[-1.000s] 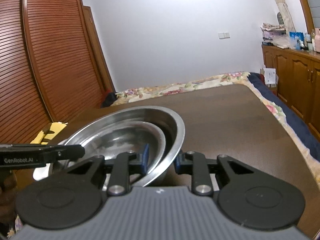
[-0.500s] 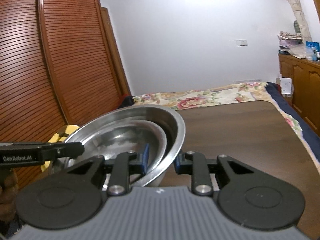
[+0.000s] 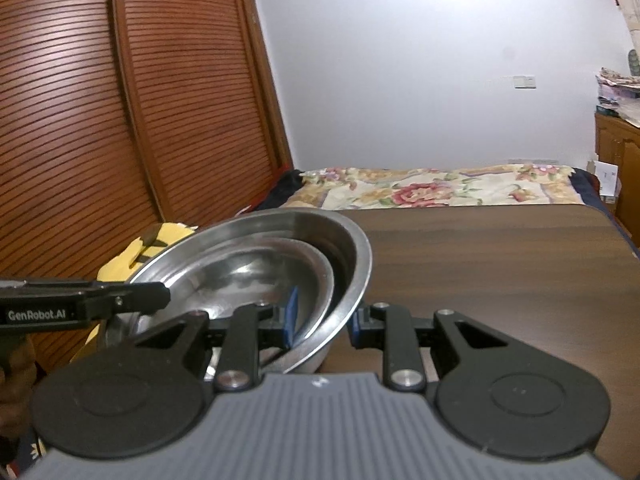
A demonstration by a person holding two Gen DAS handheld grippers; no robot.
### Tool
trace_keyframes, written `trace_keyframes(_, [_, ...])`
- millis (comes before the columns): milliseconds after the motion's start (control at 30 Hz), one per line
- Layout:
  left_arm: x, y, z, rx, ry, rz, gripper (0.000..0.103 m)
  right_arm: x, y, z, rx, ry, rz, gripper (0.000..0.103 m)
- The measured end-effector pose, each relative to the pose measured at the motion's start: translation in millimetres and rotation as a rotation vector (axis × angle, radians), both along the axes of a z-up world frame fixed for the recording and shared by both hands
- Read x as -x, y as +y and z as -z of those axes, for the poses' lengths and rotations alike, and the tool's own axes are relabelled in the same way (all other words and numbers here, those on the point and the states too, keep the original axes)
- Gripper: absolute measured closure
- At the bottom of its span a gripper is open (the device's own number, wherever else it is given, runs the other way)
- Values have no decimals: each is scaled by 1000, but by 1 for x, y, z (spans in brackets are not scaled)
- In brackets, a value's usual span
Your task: Organize plates and bowls
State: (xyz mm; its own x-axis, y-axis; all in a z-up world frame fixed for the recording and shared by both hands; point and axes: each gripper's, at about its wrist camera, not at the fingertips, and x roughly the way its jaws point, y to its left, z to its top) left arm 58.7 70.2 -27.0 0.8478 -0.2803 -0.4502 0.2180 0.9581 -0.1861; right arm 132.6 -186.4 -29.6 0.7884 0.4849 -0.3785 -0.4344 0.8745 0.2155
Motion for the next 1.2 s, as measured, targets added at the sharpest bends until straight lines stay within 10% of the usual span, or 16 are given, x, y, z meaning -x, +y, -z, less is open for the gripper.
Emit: trace_keyframes(1200, [3,23,26,7,52,-69,73,-6,40,18,66,61,-60,73])
